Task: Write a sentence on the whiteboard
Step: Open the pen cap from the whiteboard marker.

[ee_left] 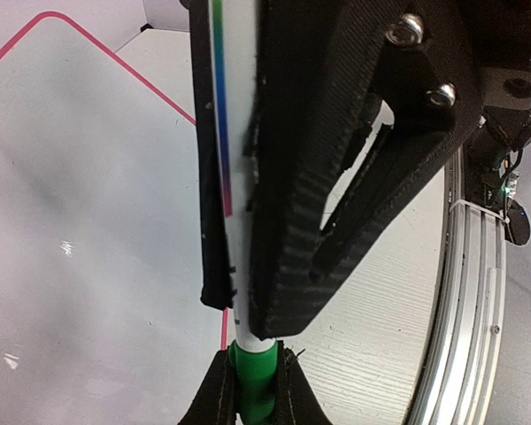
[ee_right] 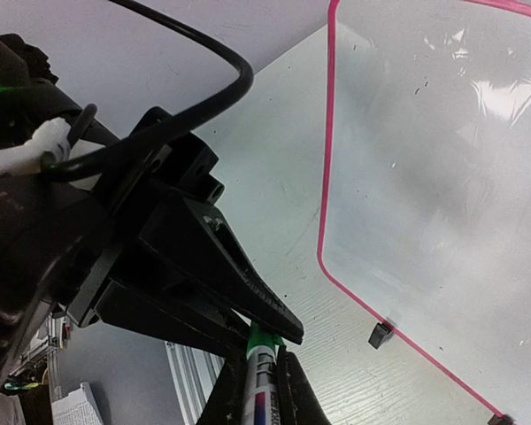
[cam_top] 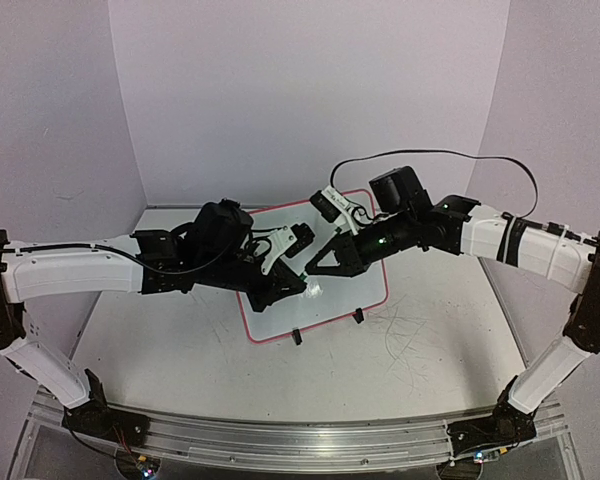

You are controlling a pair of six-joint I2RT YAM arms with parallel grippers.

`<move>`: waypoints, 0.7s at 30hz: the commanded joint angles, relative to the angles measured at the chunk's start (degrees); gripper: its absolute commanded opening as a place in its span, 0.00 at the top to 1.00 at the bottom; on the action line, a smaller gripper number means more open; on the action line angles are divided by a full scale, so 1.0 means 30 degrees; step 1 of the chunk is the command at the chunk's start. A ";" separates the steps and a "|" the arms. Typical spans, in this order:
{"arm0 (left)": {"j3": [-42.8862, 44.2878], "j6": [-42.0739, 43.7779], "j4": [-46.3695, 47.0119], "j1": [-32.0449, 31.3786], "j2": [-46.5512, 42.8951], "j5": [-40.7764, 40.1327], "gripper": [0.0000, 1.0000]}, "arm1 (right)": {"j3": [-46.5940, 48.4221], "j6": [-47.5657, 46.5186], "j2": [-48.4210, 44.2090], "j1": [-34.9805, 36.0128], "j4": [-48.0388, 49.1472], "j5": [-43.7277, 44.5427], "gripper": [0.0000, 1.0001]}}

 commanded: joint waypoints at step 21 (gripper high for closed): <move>0.0444 0.0628 -0.0163 -0.0101 -0.0745 0.0005 1.00 | 0.0721 0.0257 -0.0265 -0.0030 0.0833 -0.0244 1.00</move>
